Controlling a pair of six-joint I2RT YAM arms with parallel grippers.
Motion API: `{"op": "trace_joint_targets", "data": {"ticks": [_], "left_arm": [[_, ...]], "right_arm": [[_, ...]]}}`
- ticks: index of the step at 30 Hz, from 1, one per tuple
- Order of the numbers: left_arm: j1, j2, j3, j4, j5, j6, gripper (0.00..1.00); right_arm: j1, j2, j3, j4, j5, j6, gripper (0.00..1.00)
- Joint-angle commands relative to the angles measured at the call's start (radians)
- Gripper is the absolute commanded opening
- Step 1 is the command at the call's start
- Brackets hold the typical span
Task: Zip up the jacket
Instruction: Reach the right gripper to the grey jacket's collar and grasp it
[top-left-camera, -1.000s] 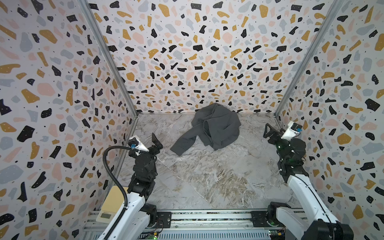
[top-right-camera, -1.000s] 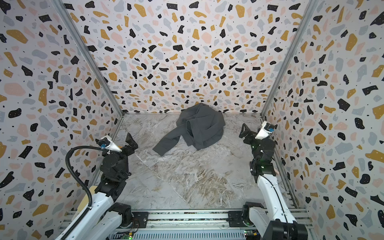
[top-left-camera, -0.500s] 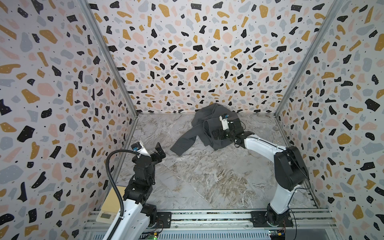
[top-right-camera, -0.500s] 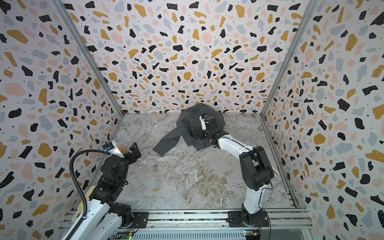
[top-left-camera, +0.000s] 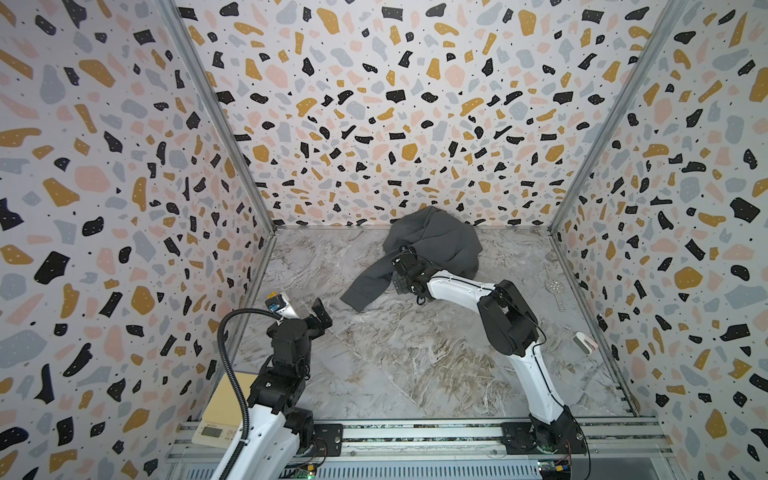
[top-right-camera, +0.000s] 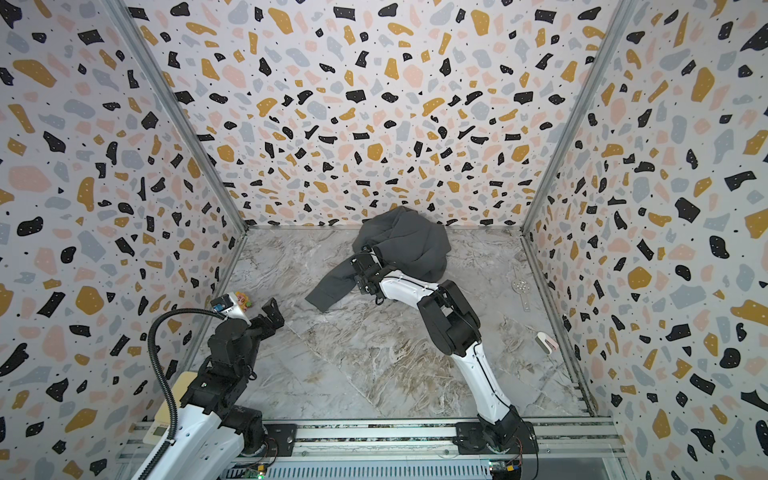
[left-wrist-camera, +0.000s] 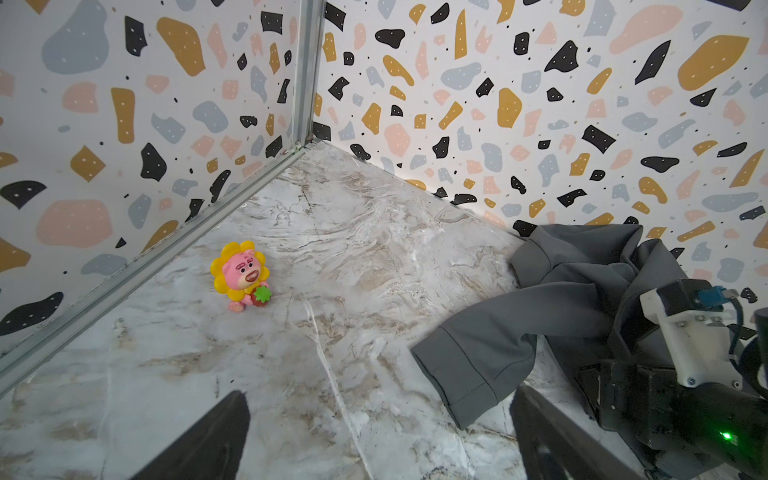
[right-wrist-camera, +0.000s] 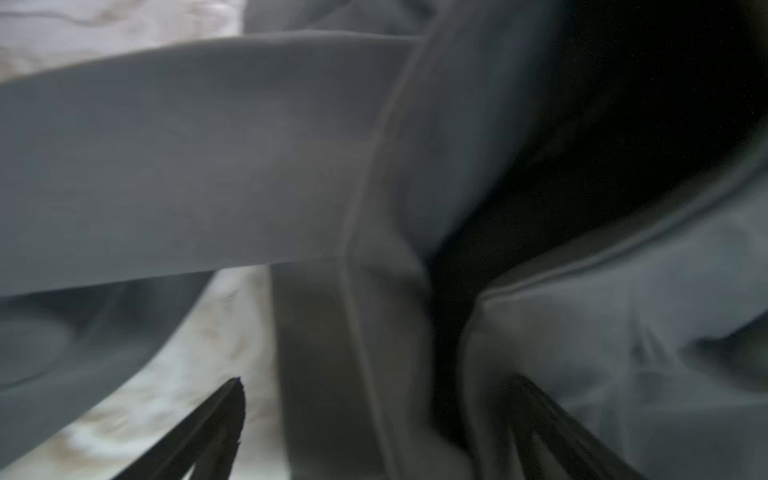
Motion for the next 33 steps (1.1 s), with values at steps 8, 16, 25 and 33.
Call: {"op": "trace_joint_targets", "data": {"ticks": [8, 16, 25, 33], "left_arm": [[-0.003, 0.003, -0.027, 0.023, 0.035, -0.025, 1.0], [-0.003, -0.016, -0.009, 0.028, 0.09, -0.027, 1.0], [-0.009, -0.15, 0.009, 0.025, 0.089, -0.039, 0.99], [-0.01, -0.237, 0.125, -0.028, 0.112, 0.027, 1.0]], "right_arm": [[-0.021, -0.051, 0.02, -0.061, 0.186, 0.001, 0.25], [0.019, -0.31, -0.031, -0.053, 0.246, -0.205, 0.0], [0.193, -0.776, -0.037, 0.067, 0.348, -0.47, 0.0], [0.528, -1.041, -0.011, 0.511, 0.547, -0.875, 0.0]]}}
